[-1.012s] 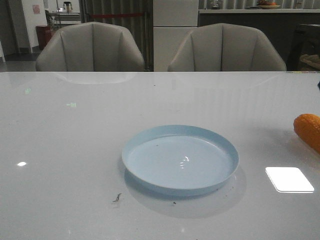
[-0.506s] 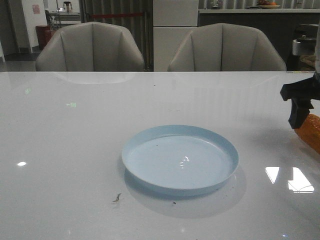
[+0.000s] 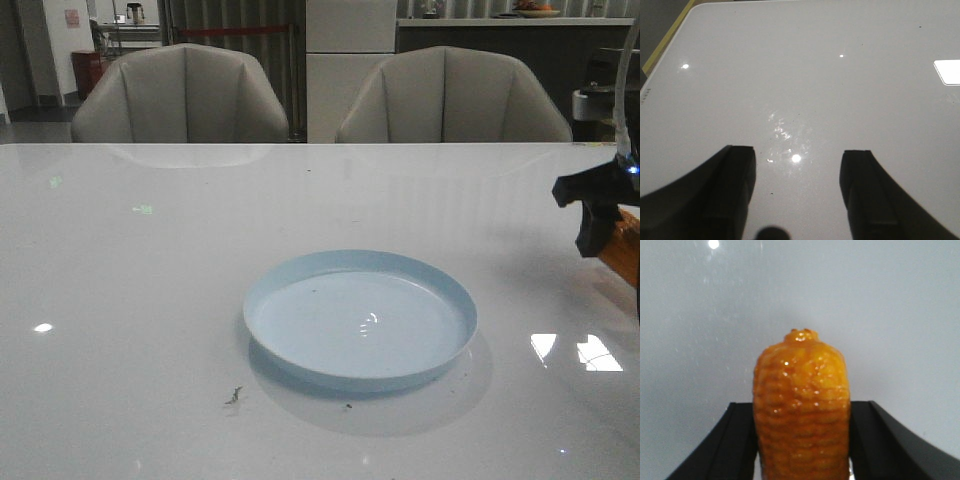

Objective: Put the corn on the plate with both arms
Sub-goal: 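Carry the corn with the right gripper and lower it onto the plate, then open the right gripper and lift it away from the corn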

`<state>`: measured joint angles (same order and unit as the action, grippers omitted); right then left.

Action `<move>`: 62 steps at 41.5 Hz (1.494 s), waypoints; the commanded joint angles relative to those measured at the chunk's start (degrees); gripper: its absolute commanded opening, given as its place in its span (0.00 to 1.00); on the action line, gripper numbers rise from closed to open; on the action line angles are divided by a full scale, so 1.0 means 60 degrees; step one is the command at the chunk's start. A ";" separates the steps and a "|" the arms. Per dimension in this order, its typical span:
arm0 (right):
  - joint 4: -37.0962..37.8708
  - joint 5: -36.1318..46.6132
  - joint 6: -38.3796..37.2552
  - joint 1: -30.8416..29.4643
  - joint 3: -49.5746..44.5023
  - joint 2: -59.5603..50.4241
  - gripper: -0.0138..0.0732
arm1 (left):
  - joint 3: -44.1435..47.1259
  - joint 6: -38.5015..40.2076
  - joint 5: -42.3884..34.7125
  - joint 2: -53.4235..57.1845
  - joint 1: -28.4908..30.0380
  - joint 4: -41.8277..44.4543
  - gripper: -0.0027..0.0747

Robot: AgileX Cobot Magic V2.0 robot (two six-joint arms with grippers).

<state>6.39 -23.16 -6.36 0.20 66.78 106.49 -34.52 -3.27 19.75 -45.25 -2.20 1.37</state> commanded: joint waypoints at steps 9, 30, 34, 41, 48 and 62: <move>0.0144 -0.0617 0.0237 0.1484 0.2122 -0.0467 0.48 | -0.0282 0.0083 -0.0745 0.0081 0.0012 0.0019 0.61; 0.0134 -0.1655 0.0259 0.5539 0.2213 0.0069 0.48 | -0.0282 0.0083 -0.0745 0.0081 0.0012 0.0019 0.61; 0.0134 -0.1635 0.0259 0.5853 0.2213 0.0434 0.50 | -0.0282 0.0083 -0.0745 0.0081 0.0012 0.0019 0.61; 0.0134 -0.1644 0.0259 0.6001 0.2213 0.0809 0.66 | -0.0282 0.0083 -0.0745 0.0081 0.0012 0.0019 0.61; 0.0123 -0.1570 0.0236 0.6001 0.2243 0.0849 0.85 | -0.0282 0.0083 -0.0745 0.0081 0.0012 0.0019 0.61; 0.0090 -0.2597 0.0092 0.5733 0.3537 0.0399 0.85 | -0.0282 0.0083 -0.0745 0.0081 0.0012 0.0019 0.61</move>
<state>6.63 -39.35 -5.38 35.70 84.23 114.19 -34.52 -3.27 19.75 -45.25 -2.20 1.44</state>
